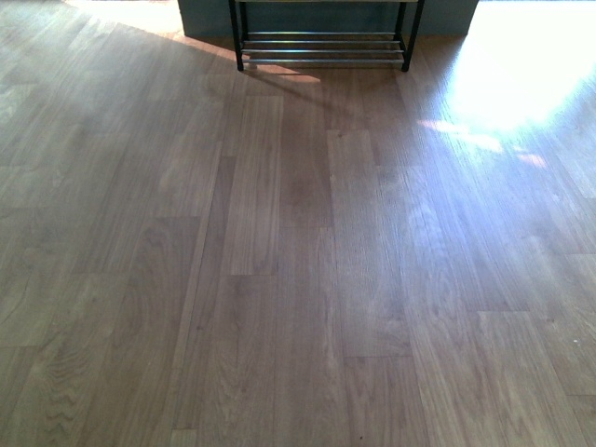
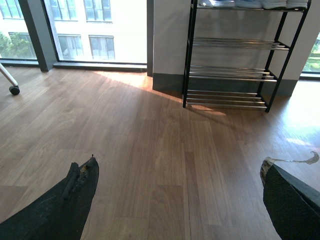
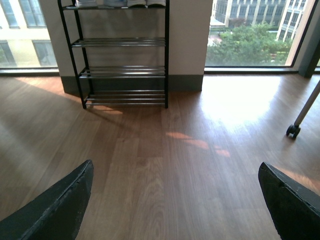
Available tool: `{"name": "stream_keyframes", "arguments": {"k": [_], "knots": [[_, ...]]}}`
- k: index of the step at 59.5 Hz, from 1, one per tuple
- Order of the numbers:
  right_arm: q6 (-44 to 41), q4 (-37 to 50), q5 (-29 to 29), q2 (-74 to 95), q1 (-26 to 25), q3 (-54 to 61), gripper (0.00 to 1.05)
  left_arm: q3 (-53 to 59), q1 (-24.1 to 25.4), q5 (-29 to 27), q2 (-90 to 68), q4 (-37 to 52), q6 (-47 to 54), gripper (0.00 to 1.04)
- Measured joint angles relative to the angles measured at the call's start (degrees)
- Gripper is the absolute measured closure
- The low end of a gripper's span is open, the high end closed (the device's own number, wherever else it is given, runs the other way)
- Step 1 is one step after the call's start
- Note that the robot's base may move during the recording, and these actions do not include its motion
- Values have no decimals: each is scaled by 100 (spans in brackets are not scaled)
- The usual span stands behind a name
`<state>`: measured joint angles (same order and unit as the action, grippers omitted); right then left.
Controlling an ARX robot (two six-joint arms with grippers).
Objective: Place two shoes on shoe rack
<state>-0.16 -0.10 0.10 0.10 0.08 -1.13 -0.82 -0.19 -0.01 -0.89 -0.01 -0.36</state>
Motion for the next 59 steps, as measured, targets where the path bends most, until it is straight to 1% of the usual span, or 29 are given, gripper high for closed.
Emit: {"name": "stream_keyframes", "arguments": {"k": [59], "knots": [[0, 0, 0, 7, 0, 0, 9, 0, 0, 0, 0, 0, 2, 9]]}}
